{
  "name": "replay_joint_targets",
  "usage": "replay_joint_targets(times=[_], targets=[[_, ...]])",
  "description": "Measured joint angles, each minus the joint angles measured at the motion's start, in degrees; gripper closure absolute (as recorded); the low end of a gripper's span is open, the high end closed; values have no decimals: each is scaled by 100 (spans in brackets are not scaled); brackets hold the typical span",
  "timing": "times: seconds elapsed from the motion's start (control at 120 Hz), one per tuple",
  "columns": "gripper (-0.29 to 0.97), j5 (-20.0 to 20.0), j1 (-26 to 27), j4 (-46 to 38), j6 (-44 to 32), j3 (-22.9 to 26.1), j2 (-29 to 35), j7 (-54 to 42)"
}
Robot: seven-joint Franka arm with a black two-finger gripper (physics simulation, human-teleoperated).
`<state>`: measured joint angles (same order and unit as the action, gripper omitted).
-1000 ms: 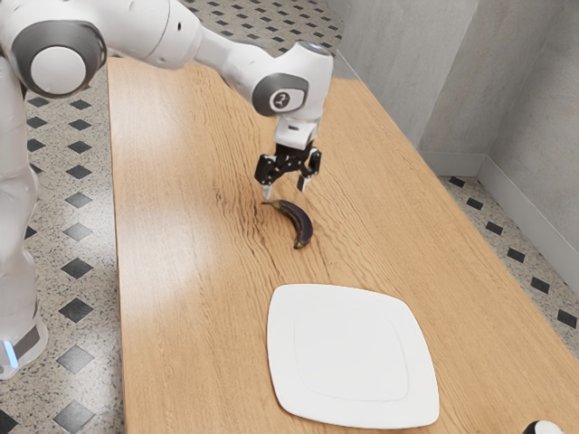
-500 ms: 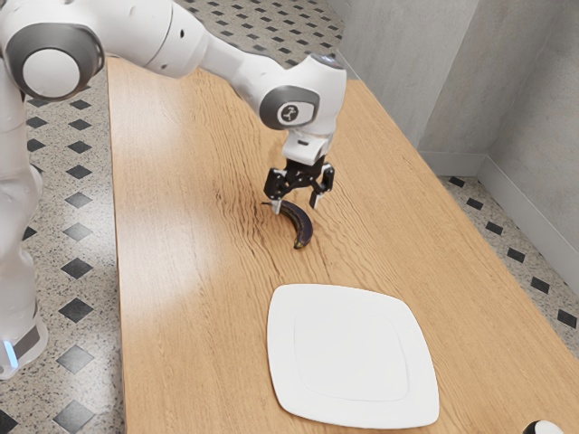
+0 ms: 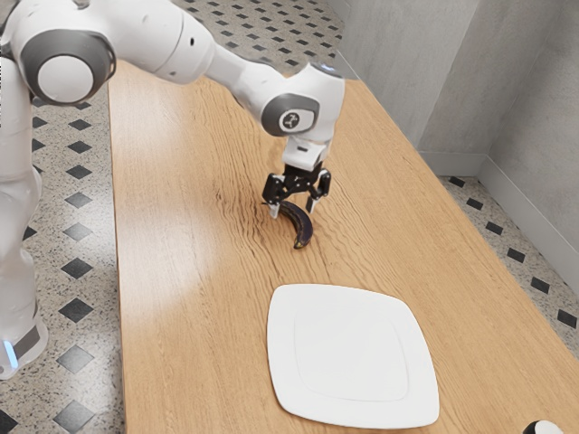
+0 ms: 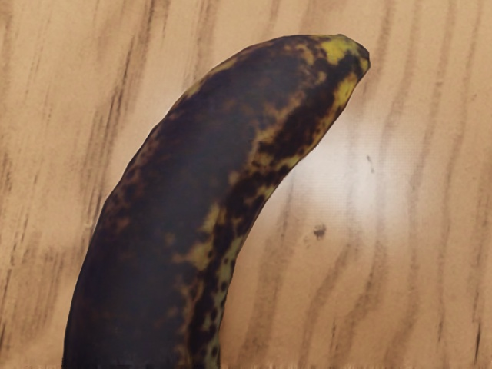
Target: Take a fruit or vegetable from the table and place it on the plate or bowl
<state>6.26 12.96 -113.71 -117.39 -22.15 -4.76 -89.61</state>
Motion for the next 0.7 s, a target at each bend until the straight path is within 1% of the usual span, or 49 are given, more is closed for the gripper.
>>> replay_joint_targets(times=[0.2,0.383,0.467,0.6,0.7], targets=[[1,40,21,70,-26,0,-142,-9],[13,110,-1,74,-38,0,-162,-14],[22,129,-3,74,-41,0,-195,-16],[44,176,-1,74,-45,0,-251,-17],[50,205,8,70,-82,0,-281,-12]])
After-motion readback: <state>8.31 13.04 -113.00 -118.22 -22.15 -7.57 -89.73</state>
